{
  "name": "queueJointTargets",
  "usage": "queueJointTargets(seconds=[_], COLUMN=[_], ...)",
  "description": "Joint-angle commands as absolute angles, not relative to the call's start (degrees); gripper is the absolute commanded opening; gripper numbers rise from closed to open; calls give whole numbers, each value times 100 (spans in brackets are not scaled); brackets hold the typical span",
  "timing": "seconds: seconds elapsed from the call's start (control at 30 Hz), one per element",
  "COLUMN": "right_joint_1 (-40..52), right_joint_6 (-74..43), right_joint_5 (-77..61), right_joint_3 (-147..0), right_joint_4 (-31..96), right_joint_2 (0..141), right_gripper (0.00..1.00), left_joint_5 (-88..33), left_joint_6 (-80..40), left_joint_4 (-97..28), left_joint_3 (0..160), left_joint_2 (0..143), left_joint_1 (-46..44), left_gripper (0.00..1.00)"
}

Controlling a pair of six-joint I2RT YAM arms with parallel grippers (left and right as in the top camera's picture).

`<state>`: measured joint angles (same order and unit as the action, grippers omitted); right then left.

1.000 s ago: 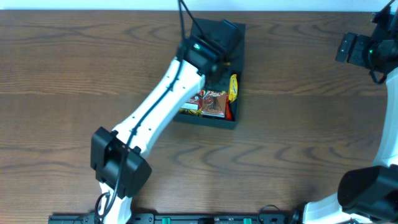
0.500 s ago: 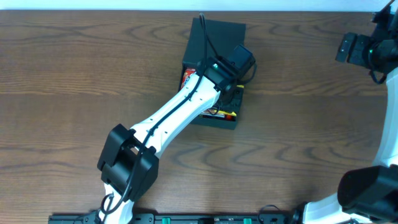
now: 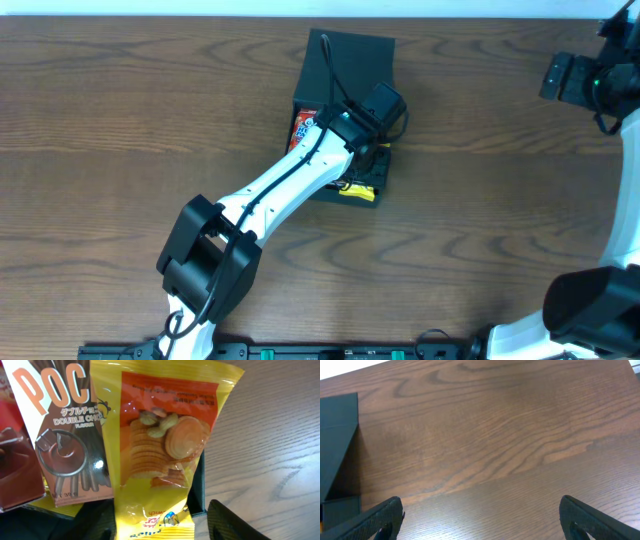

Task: Pack container
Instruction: 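Carry the cookie bag right and lower it into the box, then push the cookie bag down into the box's right corner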

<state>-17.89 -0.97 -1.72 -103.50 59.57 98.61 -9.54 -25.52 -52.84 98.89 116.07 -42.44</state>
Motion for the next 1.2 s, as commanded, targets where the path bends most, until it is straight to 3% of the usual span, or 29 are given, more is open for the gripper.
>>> queueJointTargets(seconds=[0.0, 0.33, 0.4, 0.5, 1.17], right_joint_1=[-1835, -1835, -1835, -1835, -1835], right_joint_6=[-34, -34, -34, -34, -34], right_joint_5=[-198, -198, -198, -198, -198], right_joint_3=[-10490, -10490, -10490, -10490, -10488], right_joint_4=[5966, 5961, 5964, 5964, 5983], right_joint_2=[9717, 9717, 9717, 9717, 9719], right_gripper=[99, 99, 99, 99, 99], left_joint_5=[-1013, -843, -845, -840, -1219], left_joint_6=[-2530, -2222, -2222, -2154, -2029], left_joint_4=[-5349, -5347, -5365, -5382, -5196], left_joint_3=[9992, 10228, 10228, 10226, 9948], left_joint_2=[11631, 11321, 11290, 11281, 11880], left_joint_1=[-4176, -4029, -4029, -4029, -4053], left_gripper=[54, 53, 39, 7, 6])
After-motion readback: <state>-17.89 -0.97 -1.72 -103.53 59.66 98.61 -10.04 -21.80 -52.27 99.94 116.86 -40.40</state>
